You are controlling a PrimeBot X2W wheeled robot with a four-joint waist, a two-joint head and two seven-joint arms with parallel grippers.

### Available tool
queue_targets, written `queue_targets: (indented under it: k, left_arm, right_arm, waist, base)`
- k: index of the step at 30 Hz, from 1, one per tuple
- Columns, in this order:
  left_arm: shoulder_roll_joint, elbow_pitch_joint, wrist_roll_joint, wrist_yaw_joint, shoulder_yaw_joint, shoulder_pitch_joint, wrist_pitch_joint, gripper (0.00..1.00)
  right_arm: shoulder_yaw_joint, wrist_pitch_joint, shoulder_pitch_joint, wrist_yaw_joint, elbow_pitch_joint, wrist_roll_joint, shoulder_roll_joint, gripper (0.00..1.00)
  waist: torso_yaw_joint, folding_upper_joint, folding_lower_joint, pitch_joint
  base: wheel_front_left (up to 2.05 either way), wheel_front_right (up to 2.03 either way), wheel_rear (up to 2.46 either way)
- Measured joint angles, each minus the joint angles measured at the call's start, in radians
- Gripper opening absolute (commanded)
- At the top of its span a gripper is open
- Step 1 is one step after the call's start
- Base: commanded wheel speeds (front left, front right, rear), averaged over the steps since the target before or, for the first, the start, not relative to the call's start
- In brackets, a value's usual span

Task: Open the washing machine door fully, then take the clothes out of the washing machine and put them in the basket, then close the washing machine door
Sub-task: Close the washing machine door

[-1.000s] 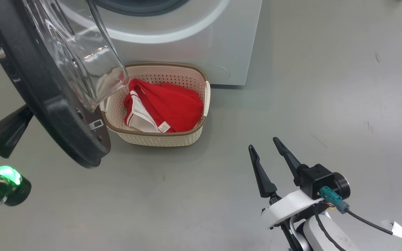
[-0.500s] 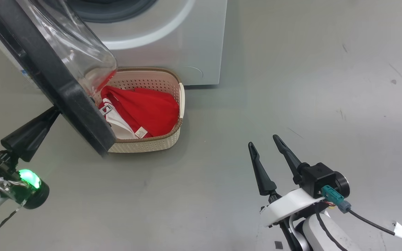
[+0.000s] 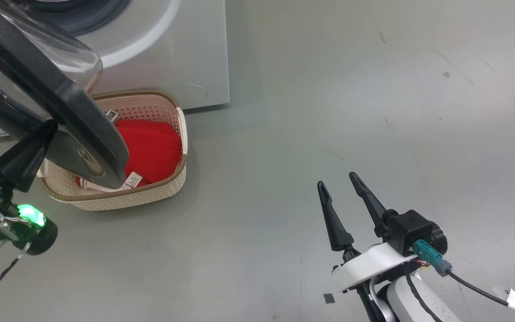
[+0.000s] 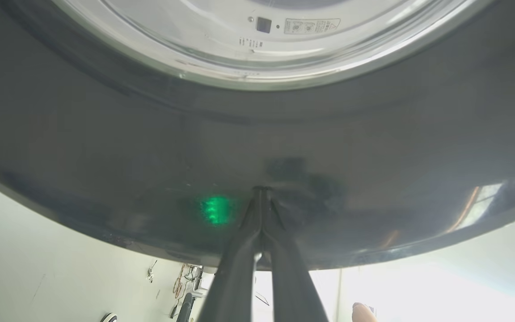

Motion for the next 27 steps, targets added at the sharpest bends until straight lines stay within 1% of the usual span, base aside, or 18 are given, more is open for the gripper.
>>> queue_targets:
  k: [2,4,7,14,20,27]
  left_arm:
    - [-0.014,0.005,0.000,0.000,0.012,-0.019,-0.046,0.00]
    - [-0.024,0.013,0.000,0.000,0.013,-0.027,-0.064,0.00]
    - [-0.034,0.028,0.001,0.000,0.012,-0.040,-0.095,0.00]
    - [-0.041,0.071,0.024,0.000,0.021,-0.061,-0.194,0.00]
    - [-0.064,0.109,0.052,0.000,0.052,-0.092,-0.286,0.00]
    - [-0.088,0.139,0.077,0.000,0.063,-0.145,-0.387,0.00]
  right_arm:
    - [0.000,0.000,0.014,-0.001,-0.010,0.007,0.000,1.00]
    - [-0.001,0.000,0.014,-0.002,-0.015,0.007,0.000,1.00]
    - [0.000,0.000,0.015,-0.009,-0.018,0.007,0.001,1.00]
    - [0.006,0.000,0.028,-0.009,-0.031,0.016,0.001,1.00]
    - [0.005,0.000,0.040,-0.010,-0.040,0.016,0.002,1.00]
    - [-0.004,0.000,0.059,-0.010,-0.054,0.025,0.003,1.00]
  waist:
    - [-0.047,0.0000,0.0000,0.003]
    - [-0.065,0.0000,0.0000,0.003]
    - [-0.091,0.0000,0.0000,0.002]
    - [-0.150,0.0000,0.0000,-0.001]
    - [-0.197,0.0000,0.0000,-0.003]
    - [-0.244,0.0000,0.0000,0.002]
  base:
    - [0.00,0.00,0.00]
    - [0.00,0.00,0.00]
    - [0.00,0.00,0.00]
    - [0.00,0.00,0.00]
    - [0.00,0.00,0.00]
    - [0.00,0.00,0.00]
